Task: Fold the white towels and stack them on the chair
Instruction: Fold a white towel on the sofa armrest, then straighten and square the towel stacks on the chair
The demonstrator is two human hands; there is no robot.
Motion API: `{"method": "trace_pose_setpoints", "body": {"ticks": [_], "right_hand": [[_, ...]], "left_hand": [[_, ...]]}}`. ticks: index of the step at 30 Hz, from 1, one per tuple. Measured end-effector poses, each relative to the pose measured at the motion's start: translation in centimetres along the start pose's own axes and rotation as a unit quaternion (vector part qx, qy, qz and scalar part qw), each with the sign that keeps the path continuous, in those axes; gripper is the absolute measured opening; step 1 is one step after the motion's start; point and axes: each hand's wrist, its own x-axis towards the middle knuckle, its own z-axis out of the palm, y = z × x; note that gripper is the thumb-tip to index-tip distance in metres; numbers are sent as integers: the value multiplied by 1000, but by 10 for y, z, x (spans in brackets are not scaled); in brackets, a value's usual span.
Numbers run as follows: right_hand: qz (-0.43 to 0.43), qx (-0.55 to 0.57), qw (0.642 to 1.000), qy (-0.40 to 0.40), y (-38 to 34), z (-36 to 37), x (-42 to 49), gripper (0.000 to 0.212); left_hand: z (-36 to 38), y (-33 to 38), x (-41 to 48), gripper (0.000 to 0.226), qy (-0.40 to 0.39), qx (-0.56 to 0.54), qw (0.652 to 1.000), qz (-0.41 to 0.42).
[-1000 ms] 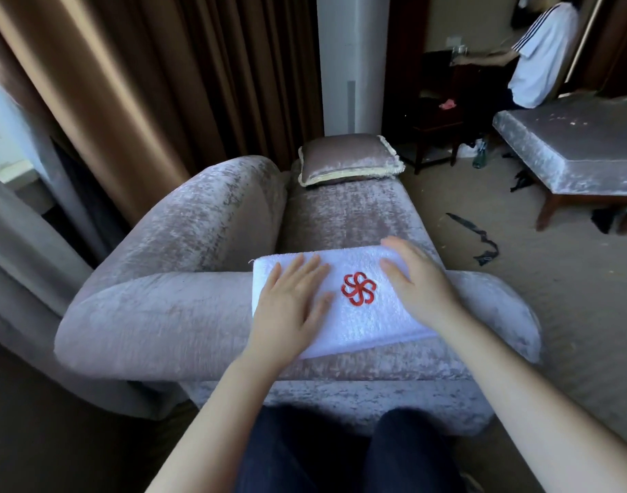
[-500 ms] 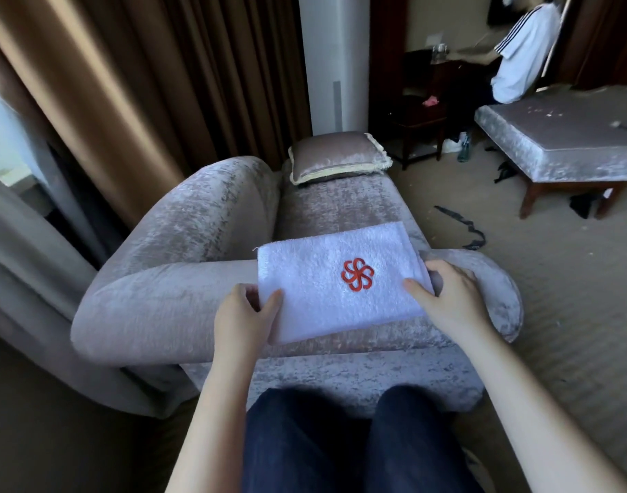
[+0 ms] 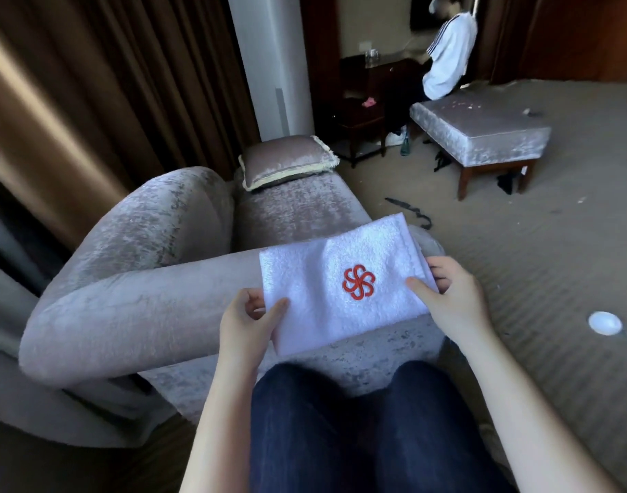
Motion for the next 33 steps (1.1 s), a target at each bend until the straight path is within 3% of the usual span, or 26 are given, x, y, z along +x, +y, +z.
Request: {"method": "trace_pose_setpoints", "body": {"ticks": [8,18,25,33], "right_hand": [[72,-18,983,166,33,-117,-45,26],[125,-71,929,342,50,-238,-152,25],[168,-114,865,459,45,-288,-246,24],[228,-110,761,597,29,-318,-375,18]], "left_hand": [[105,25,-30,17,-172,-27,984,42],[219,48,-111,12,-374,-27,924,76],[272,58,-185,14,-507,-31,858,79],[306,64,-301,14,-668,-24,740,79]]}}
